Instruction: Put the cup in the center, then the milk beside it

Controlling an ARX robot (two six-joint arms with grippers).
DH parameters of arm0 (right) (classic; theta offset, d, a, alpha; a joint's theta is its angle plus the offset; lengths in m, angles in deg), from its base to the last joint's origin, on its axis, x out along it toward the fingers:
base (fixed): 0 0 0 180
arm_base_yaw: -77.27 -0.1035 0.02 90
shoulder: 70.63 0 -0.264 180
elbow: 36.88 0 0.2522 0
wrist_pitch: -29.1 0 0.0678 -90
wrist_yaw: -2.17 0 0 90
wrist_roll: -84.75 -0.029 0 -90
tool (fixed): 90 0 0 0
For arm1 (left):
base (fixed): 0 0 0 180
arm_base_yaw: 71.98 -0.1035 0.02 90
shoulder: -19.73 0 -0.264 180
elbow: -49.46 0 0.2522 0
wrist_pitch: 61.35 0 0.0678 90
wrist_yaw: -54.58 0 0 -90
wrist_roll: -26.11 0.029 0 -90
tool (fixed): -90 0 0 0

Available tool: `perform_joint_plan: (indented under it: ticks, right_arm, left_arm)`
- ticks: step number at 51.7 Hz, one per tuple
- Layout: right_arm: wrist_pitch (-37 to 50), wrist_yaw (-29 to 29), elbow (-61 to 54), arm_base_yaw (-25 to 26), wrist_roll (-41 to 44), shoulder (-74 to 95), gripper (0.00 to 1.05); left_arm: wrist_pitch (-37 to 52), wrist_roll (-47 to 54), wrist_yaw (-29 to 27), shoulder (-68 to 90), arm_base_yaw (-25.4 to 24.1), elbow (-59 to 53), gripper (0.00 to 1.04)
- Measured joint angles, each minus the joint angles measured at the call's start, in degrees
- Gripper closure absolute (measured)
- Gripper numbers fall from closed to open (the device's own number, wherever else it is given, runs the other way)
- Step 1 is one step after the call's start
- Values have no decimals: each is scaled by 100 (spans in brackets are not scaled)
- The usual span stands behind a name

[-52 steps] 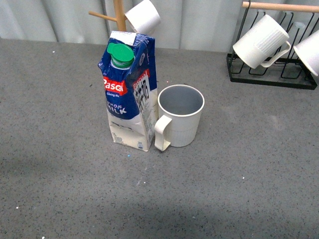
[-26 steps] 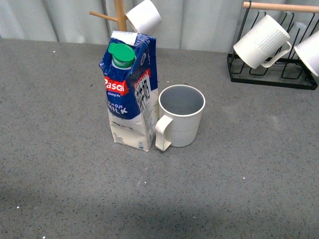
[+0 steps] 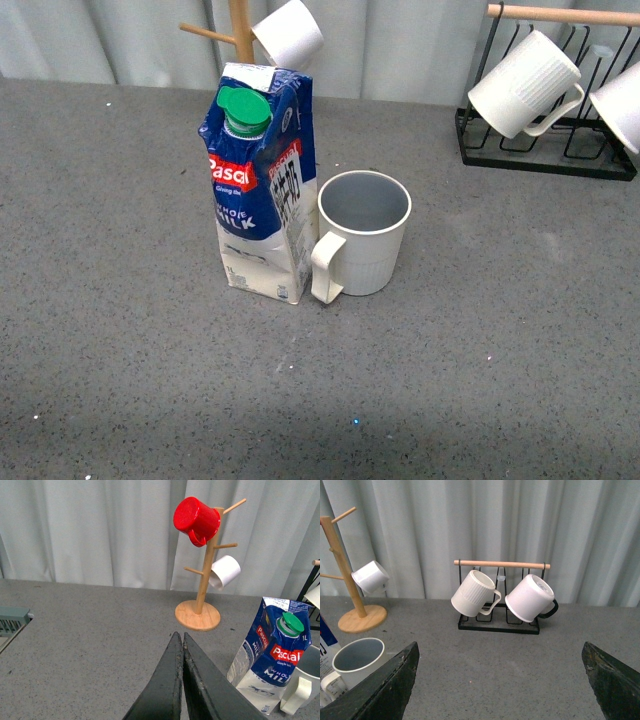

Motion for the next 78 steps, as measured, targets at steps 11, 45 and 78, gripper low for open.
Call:
perform_joint_plan:
  ticks: [11, 45, 78]
  right_arm:
    - [0, 2, 0, 0, 0, 0, 9]
    - [0, 2, 0, 0, 0, 0, 9]
    - [0, 2, 0, 0, 0, 0, 9]
  left_arm:
    - [-522, 0, 0, -538, 0, 0, 101]
    - [-1591, 4, 0, -1611, 0, 0, 101]
    - [-2546, 7, 2, -2522, 0, 0, 39]
